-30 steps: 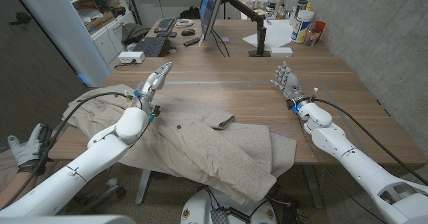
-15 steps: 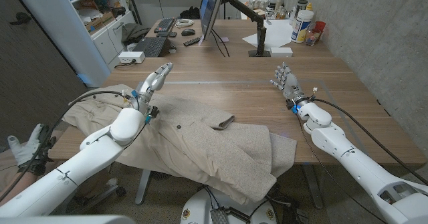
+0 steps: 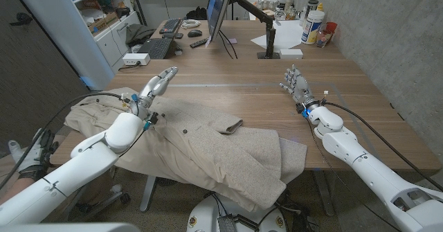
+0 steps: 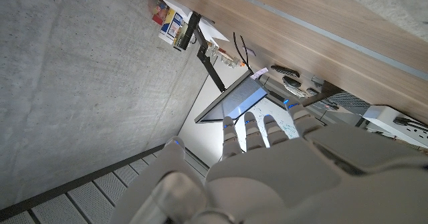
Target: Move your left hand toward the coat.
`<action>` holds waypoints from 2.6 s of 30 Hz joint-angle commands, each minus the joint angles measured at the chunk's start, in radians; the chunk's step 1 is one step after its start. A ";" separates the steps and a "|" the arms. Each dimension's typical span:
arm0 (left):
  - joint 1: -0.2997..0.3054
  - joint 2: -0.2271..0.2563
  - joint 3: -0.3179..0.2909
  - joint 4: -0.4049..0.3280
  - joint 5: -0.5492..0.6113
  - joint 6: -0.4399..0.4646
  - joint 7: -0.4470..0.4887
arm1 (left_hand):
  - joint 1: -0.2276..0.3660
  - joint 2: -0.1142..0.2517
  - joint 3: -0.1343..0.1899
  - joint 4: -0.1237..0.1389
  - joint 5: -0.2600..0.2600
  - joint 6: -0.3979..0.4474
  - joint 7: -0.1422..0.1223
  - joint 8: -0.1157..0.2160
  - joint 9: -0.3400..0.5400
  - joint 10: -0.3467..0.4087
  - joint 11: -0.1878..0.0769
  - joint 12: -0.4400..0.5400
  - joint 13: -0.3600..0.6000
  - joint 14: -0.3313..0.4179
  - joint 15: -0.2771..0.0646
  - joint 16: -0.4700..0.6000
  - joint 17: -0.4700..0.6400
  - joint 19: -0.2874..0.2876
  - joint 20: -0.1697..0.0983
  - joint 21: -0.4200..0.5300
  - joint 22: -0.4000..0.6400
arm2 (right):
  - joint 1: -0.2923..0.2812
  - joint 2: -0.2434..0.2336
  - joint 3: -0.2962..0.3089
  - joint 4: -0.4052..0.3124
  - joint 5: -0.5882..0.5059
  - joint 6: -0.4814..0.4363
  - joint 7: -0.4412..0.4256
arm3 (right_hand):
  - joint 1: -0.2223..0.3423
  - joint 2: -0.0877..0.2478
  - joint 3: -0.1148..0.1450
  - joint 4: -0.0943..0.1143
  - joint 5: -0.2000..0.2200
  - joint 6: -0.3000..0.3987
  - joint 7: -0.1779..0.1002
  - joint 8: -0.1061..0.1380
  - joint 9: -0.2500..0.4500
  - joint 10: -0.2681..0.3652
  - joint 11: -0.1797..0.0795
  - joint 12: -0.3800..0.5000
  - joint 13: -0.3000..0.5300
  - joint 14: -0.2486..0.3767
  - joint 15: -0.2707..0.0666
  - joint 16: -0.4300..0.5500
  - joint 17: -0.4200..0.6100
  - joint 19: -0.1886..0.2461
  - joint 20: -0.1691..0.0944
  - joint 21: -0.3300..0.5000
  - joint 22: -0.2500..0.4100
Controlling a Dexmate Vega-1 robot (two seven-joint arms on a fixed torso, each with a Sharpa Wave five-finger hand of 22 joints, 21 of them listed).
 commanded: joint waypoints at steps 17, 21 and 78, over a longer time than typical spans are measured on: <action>0.084 0.055 -0.087 -0.105 0.087 0.120 -0.014 | 0.019 -0.010 0.008 -0.015 0.003 -0.001 -0.012 -0.001 0.004 0.005 -0.013 0.005 0.003 0.002 -0.003 0.003 0.001 0.005 0.006 0.002 0.001 | 0.000 -0.003 -0.002 -0.005 -0.004 -0.010 -0.006 | -0.011 0.000 -0.005 0.001 0.007 -0.010 -0.002 -0.005 0.002 -0.008 0.005 0.010 0.000 -0.008 -0.013 0.010 -0.001 0.000 0.004 -0.008 0.002; 0.096 0.058 -0.100 -0.116 0.103 0.128 -0.014 | 0.021 -0.010 0.009 -0.018 0.003 -0.001 -0.013 -0.001 0.004 0.005 -0.012 0.005 0.002 0.002 -0.003 0.003 0.001 0.005 0.006 0.002 0.001 | 0.001 -0.004 -0.003 -0.005 -0.005 -0.010 -0.007 | -0.011 0.000 -0.005 0.001 0.007 -0.010 -0.002 -0.005 0.002 -0.008 0.004 0.010 0.000 -0.008 -0.012 0.010 -0.001 0.000 0.004 -0.008 0.002; 0.220 0.063 -0.231 -0.099 0.273 -0.092 -0.147 | 0.047 -0.018 0.021 -0.054 0.006 0.070 -0.016 0.014 0.004 0.065 -0.034 0.025 0.001 0.046 -0.023 0.011 0.000 0.046 -0.009 0.009 0.001 | 0.009 -0.004 -0.015 0.003 -0.043 -0.008 -0.037 | -0.012 0.001 -0.008 0.000 0.008 -0.015 -0.001 -0.006 0.002 -0.012 0.007 0.013 -0.001 -0.013 -0.012 0.013 -0.005 0.005 0.005 -0.018 0.002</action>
